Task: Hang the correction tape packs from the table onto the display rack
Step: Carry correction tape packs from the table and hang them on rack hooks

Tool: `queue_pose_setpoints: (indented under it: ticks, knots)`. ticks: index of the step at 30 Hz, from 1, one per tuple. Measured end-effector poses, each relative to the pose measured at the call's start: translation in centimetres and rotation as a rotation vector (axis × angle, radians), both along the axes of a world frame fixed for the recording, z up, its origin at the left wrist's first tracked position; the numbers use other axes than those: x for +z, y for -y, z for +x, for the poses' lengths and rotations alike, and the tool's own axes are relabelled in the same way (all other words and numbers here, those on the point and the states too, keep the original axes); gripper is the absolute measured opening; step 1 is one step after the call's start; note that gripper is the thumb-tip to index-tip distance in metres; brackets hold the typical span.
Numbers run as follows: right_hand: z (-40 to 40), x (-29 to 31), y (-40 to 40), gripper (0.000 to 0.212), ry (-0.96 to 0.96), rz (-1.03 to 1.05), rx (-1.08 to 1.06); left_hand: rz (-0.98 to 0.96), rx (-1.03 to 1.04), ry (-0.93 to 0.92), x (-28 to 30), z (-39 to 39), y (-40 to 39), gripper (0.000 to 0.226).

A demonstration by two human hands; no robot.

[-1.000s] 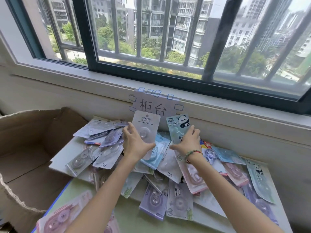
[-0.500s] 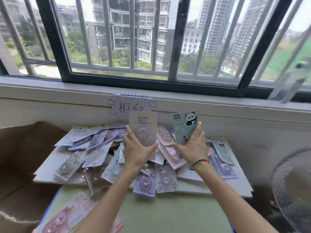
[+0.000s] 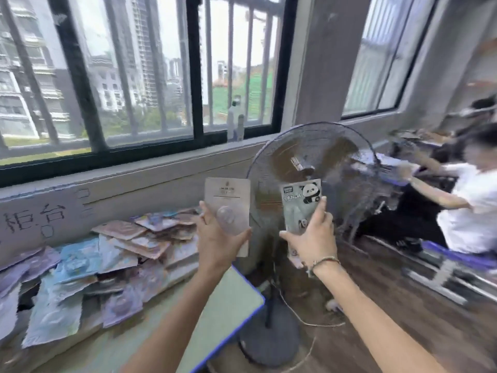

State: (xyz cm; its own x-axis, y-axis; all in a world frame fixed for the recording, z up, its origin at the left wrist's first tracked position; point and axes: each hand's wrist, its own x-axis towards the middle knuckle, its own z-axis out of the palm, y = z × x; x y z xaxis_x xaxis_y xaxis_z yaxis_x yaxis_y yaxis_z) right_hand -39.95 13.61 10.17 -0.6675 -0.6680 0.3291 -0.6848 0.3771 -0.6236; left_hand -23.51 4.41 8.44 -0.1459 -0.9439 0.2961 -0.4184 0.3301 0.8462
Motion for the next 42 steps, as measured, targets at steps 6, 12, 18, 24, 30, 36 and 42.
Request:
queue_pose_setpoints:
  ticks: [6, 12, 18, 24, 30, 36, 42]
  knots:
    - [-9.4, 1.2, -13.8, 0.125, 0.012, -0.005, -0.374, -0.083, -0.273, 0.008, 1.1, -12.7, -8.6, 0.126]
    - [-18.4, 1.9, -30.9, 0.126, -0.021, -0.041, -0.729, -0.090, -0.541, -0.004, 2.7, -26.3, -22.6, 0.127]
    - [-24.9, 2.7, -47.4, 0.126, -0.055, -0.028, -0.974, -0.076, -0.754, -0.027, 3.3, -36.8, -37.3, 0.125]
    - [-27.9, 2.7, -62.0, 0.124, -0.044, 0.012, -1.208, -0.065, -0.997, -0.050, 3.2, -44.5, -50.6, 0.119]
    - [-29.6, 2.1, -72.9, 0.123, -0.009, 0.002, -1.413, -0.058, -1.205, -0.022, 2.6, -50.9, -62.2, 0.122]
    - [-33.0, 1.4, -81.7, 0.124, 0.014, 0.006, -1.568, -0.059, -1.367, -0.033, 2.3, -57.9, -72.4, 0.122]
    - [-37.9, 1.8, -89.5, 0.124, 0.024, 0.022, -1.672, -0.071, -1.477, -0.032, 3.2, -65.2, -81.7, 0.118]
